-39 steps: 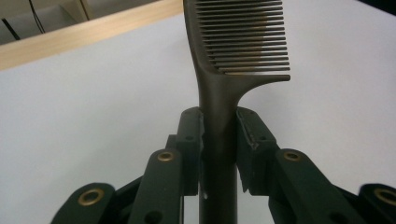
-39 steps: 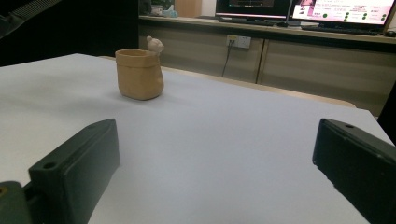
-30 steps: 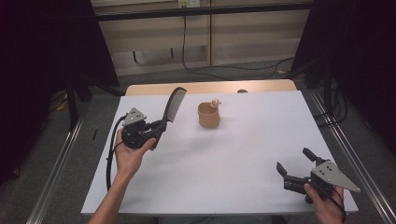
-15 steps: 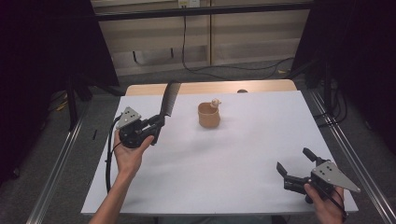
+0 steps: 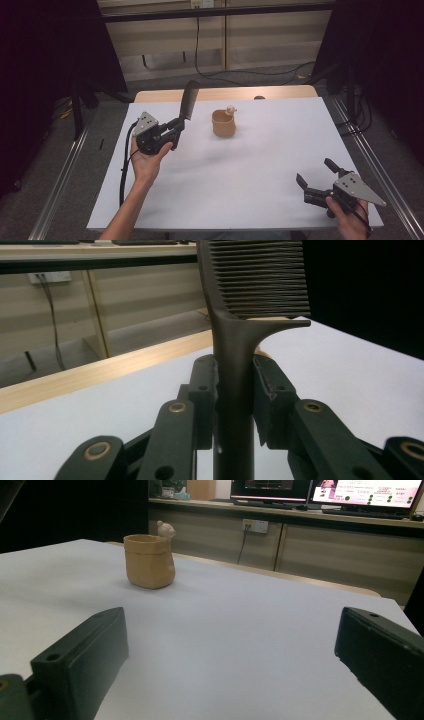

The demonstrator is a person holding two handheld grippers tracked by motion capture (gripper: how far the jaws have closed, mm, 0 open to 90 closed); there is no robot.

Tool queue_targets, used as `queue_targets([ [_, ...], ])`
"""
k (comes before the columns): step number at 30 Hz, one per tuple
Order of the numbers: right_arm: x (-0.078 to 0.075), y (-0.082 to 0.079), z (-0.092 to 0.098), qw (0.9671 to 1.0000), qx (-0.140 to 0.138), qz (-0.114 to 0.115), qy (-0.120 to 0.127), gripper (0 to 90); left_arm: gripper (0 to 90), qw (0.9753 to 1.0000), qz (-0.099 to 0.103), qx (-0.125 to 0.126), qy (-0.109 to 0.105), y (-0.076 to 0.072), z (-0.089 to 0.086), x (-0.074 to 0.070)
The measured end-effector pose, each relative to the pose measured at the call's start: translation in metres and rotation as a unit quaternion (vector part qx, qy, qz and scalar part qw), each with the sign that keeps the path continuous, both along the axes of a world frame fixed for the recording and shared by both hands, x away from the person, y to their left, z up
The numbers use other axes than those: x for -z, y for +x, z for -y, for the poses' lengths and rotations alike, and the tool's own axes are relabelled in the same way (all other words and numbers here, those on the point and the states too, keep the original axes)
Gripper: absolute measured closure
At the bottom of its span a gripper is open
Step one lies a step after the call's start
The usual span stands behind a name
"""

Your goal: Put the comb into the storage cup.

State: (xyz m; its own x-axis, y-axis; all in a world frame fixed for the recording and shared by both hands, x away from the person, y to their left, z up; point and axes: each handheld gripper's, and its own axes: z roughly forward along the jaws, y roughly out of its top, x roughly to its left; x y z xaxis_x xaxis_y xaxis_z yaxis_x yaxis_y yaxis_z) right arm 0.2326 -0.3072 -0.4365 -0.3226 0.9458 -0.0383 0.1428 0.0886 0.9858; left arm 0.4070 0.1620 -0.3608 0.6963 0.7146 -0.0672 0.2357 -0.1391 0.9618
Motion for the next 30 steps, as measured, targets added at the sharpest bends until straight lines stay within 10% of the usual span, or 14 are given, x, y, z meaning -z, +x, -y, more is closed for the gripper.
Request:
queue_targets([
  [30,0.0,0.0,0.0,1.0,-0.001,-0.001,0.001,0.2,72.7,0.9992,0.019,0.033,-0.01,0.017,0.047,-0.004],
])
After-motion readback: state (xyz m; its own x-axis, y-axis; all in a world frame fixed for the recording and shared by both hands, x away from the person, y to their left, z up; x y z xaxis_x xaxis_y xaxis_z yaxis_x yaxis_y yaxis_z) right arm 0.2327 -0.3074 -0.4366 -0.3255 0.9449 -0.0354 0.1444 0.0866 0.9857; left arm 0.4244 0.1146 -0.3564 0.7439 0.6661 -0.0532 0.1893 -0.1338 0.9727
